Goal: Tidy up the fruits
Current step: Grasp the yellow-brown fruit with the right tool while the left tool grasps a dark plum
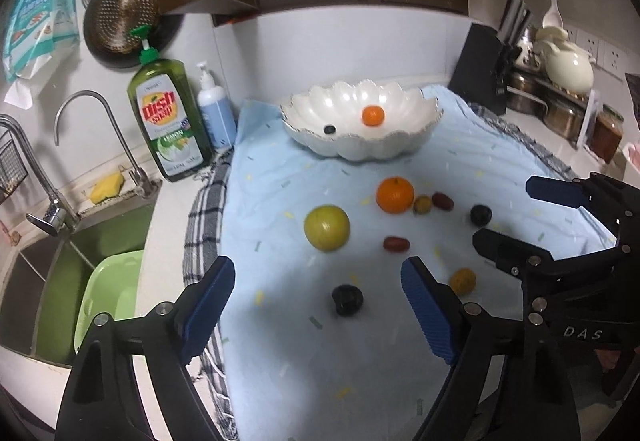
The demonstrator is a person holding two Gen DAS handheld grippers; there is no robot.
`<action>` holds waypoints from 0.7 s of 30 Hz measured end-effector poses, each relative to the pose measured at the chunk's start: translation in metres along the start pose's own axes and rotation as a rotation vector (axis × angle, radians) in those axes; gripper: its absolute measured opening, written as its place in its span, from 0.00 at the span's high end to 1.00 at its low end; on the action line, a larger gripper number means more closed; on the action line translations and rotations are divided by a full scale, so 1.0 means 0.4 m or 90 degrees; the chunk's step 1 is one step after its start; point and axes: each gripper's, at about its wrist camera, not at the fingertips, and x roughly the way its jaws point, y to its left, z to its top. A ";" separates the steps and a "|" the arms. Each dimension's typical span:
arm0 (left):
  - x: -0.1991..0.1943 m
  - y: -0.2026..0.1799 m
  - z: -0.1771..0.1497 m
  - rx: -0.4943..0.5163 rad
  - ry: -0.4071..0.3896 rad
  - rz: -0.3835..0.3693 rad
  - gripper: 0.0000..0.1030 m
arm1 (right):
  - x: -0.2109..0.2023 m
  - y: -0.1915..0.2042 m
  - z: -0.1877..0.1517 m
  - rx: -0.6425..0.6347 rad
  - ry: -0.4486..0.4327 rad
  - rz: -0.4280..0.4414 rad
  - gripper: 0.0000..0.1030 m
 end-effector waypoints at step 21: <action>0.163 -0.030 -0.074 0.008 0.084 -0.033 0.41 | 0.129 -0.006 -0.093 0.042 0.105 0.033 0.45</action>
